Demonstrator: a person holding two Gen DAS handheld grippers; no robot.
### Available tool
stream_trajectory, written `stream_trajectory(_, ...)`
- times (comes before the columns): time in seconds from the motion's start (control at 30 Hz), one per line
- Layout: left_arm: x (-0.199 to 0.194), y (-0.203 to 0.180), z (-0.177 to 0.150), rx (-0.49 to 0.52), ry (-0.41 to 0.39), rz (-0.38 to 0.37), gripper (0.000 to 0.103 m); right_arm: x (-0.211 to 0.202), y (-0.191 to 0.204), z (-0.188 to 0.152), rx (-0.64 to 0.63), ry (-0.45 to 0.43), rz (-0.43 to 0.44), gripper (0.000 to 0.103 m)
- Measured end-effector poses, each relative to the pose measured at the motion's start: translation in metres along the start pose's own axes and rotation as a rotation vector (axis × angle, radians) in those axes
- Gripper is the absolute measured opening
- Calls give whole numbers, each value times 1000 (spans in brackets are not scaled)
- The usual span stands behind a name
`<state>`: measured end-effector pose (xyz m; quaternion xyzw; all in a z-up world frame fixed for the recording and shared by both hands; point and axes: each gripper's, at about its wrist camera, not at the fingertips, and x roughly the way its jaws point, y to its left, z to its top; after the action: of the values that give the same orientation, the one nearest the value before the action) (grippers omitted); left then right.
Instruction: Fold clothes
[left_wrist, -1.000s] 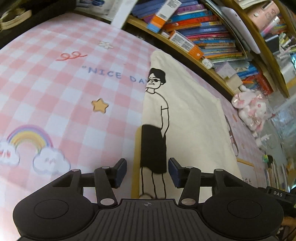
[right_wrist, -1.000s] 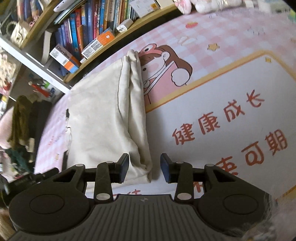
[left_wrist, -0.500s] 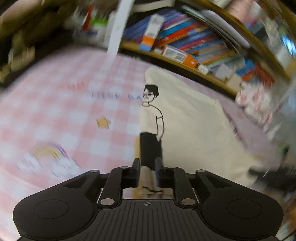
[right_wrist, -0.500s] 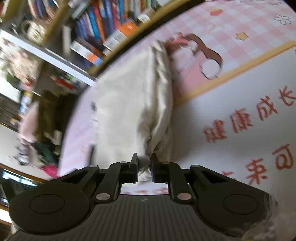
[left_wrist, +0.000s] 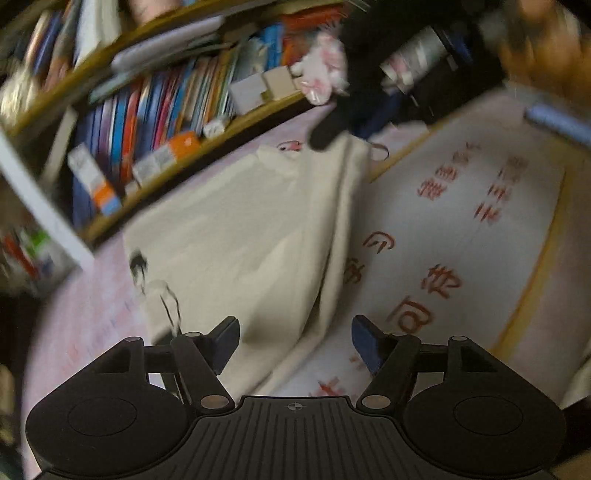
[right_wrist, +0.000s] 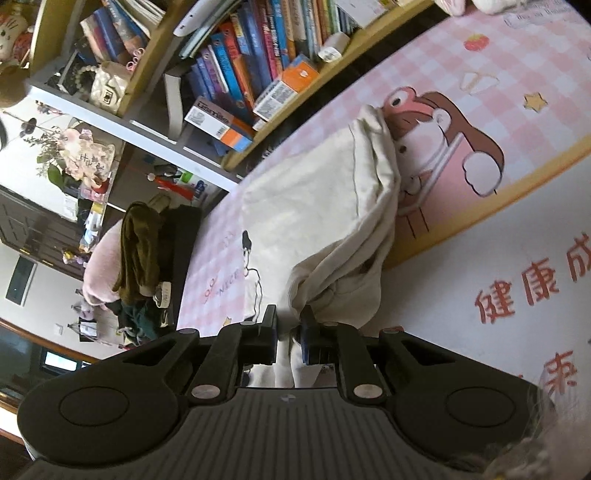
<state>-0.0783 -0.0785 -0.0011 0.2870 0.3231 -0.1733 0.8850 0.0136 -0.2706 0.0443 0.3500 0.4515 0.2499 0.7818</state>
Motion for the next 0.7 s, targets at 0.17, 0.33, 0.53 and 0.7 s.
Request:
stream_trajectory(0.17,17,-20,5,112,-33,86,56,-4,3,0,-24,-6,-24,11)
stream_trajectory(0.33,13,-10,12,81,-38,47,25,-9,7,-5,-126,-3,-88,16)
stream_trajectory(0.53,11,1,18,43,-37,-1,26,-15,41,-40,-746,38,-316,64)
stream_trajectory(0.7,10,6,18,12,-36,-25,26,7,52,-104,-1417,77,-465,91)
